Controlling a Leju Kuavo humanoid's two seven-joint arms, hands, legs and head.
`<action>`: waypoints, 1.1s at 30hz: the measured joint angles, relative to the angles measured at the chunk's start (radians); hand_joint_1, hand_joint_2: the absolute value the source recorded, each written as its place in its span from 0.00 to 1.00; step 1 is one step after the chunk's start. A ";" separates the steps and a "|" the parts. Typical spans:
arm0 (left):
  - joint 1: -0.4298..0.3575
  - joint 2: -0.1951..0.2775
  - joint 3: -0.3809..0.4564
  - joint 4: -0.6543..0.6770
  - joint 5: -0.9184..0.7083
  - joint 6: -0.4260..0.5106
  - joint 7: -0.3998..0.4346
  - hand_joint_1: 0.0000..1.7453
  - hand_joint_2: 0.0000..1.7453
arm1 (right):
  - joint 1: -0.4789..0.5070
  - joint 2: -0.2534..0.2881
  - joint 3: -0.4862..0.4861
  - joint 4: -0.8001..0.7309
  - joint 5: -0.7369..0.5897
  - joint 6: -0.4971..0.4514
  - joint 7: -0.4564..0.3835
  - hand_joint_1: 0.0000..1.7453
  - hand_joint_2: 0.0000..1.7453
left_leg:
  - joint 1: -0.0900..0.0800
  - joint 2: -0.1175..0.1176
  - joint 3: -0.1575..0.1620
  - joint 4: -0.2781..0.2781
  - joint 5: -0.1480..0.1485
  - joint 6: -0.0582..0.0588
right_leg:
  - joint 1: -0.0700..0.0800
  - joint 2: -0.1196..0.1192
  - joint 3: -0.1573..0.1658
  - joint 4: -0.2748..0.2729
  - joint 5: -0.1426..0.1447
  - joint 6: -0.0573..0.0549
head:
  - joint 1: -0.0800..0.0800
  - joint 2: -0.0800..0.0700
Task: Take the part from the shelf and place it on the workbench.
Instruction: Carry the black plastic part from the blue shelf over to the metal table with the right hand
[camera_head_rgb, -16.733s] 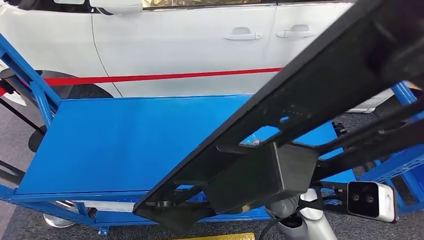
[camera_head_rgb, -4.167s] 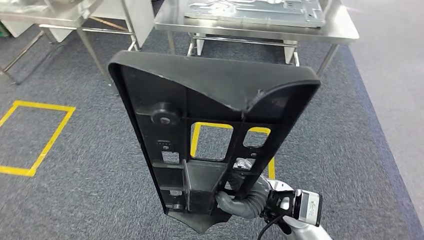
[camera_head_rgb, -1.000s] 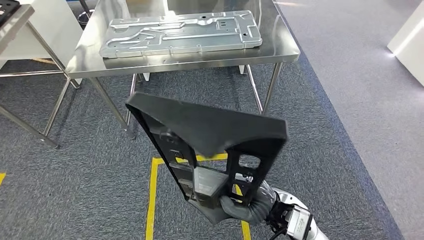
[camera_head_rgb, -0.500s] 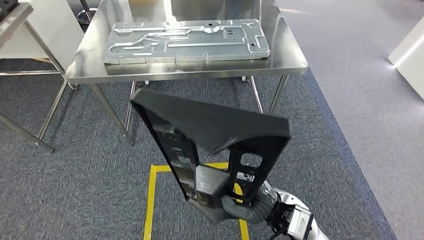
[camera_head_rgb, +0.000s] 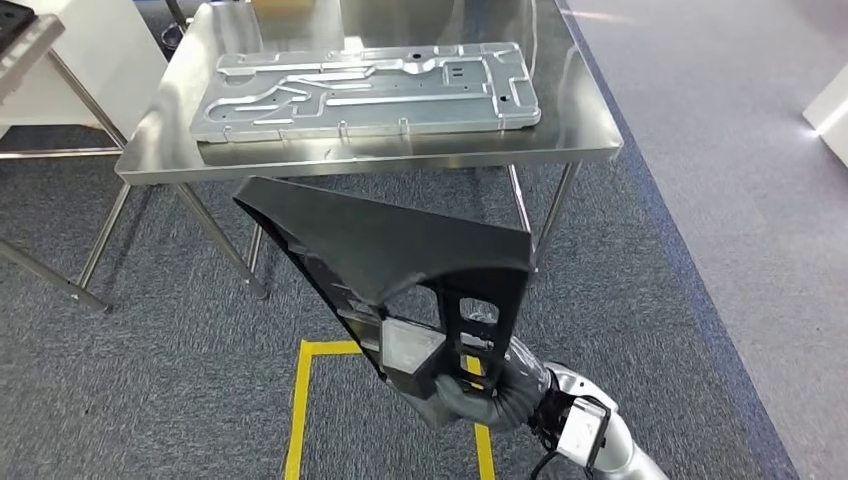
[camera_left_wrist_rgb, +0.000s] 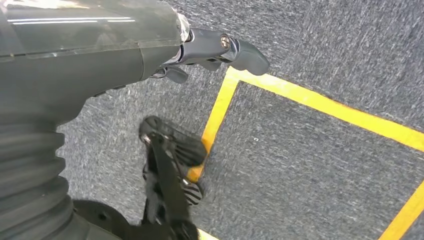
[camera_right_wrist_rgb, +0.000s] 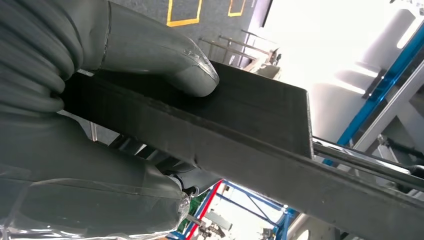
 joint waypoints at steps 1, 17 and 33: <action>0.002 0.000 0.001 0.000 -0.001 0.000 0.000 0.00 1.00 | 0.000 0.000 0.000 0.001 -0.004 0.001 -0.001 1.00 1.00 | 0.001 0.002 -0.019 0.001 0.014 -0.002 | 0.000 -0.001 0.010 0.000 -0.008 0.001 | 0.000 0.000; 0.000 -0.001 0.023 0.000 -0.008 0.002 0.003 0.00 1.00 | 0.017 -0.006 0.001 -0.085 -0.060 0.002 -0.060 1.00 1.00 | -0.013 -0.003 0.081 -0.251 0.146 0.057 | 0.002 0.014 -0.132 0.270 -0.103 0.049 | -0.001 0.000; 0.002 -0.004 0.034 0.001 -0.028 0.000 -0.002 0.00 1.00 | 0.023 -0.010 -0.004 -0.142 -0.060 0.006 -0.060 1.00 1.00 | 0.010 0.005 -0.025 -0.059 0.098 -0.018 | -0.003 0.016 0.037 -0.025 -0.009 0.014 | -0.008 0.000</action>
